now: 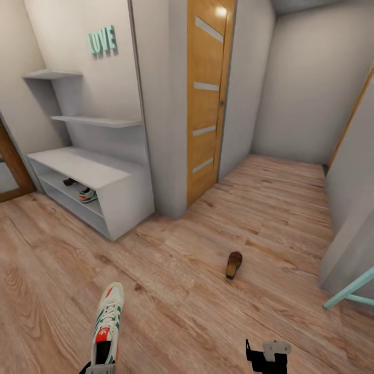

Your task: Pick up the two gym shoes and the two sandals from the corridor floor and place them onto the hallstand (shoe rack) in the corridor, making sure they are on the rack and not on the floor. Arrange them so the two gym shoes are next to each other and the two sandals are next to each other.

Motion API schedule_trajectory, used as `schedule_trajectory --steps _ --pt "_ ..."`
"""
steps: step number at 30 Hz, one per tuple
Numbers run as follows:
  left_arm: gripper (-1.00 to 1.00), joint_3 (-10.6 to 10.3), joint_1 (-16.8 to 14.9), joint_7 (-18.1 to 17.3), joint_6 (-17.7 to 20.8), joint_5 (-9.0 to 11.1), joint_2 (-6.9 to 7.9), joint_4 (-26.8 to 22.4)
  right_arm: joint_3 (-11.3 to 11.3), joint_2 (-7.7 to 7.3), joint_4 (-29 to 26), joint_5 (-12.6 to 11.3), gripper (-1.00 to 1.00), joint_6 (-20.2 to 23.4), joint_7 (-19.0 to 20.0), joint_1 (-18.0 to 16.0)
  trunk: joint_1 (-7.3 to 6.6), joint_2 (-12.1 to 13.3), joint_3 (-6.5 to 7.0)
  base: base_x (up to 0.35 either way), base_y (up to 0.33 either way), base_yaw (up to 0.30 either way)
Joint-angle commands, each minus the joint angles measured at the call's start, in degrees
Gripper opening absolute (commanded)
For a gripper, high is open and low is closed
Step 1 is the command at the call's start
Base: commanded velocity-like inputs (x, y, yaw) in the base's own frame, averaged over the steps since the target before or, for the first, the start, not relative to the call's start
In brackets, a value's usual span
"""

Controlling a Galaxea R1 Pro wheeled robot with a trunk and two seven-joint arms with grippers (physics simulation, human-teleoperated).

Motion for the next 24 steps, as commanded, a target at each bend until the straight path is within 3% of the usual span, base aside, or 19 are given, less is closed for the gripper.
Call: schedule_trajectory --steps 1,24 --pt "-1.00 -0.35 -0.02 -0.16 -0.14 0.59 0.02 0.01 0.53 0.01 0.03 -0.34 1.00 -0.11 -0.24 -0.04 0.02 -0.02 -0.09 0.296 0.181 -0.264" --pt "-1.00 -0.37 -0.02 -0.17 -0.16 0.59 0.02 0.10 0.51 0.01 0.03 -0.34 1.00 -0.11 -0.24 -0.04 0.02 -0.02 -0.91 0.288 0.193 -0.264"
